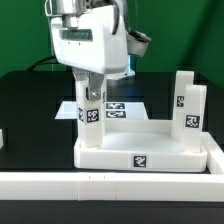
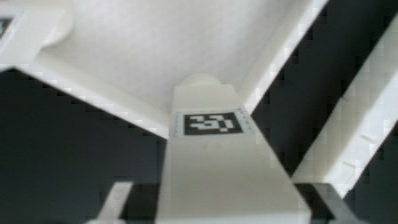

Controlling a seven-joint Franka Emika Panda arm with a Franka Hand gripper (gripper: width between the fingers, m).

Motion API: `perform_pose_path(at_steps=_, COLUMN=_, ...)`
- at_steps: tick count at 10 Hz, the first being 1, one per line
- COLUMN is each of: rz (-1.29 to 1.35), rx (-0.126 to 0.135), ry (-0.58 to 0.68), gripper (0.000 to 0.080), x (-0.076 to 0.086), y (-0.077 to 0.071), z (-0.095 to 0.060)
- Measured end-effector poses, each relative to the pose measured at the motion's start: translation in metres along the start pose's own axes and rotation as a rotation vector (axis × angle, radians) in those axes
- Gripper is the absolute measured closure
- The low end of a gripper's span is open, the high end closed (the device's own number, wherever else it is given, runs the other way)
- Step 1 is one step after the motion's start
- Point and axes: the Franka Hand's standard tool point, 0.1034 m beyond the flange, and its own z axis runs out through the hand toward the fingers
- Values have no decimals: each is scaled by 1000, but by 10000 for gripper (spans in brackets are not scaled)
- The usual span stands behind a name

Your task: Assemble desk

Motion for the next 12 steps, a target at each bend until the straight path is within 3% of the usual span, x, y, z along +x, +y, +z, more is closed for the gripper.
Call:
perform_pose_path(at_steps=3, rz=8, rx=0, ry=0, gripper=503, x=0, y=0, z=0)
perform_pose_path(at_steps=4, rz=-28, rx=0, ry=0, gripper=298, x=0, y=0, z=0)
perform_pose_path(at_steps=5, rz=-71, rx=-1, ry=0, gripper=197, x=0, y=0, z=0)
perform_pose_path(at_steps=6, rz=-189, rx=-2, ry=1, gripper=161, x=0, y=0, z=0)
perform_pose_path(at_steps=12, rz=-789, rx=-14, ry=4, gripper=150, x=-10, y=-4, z=2)
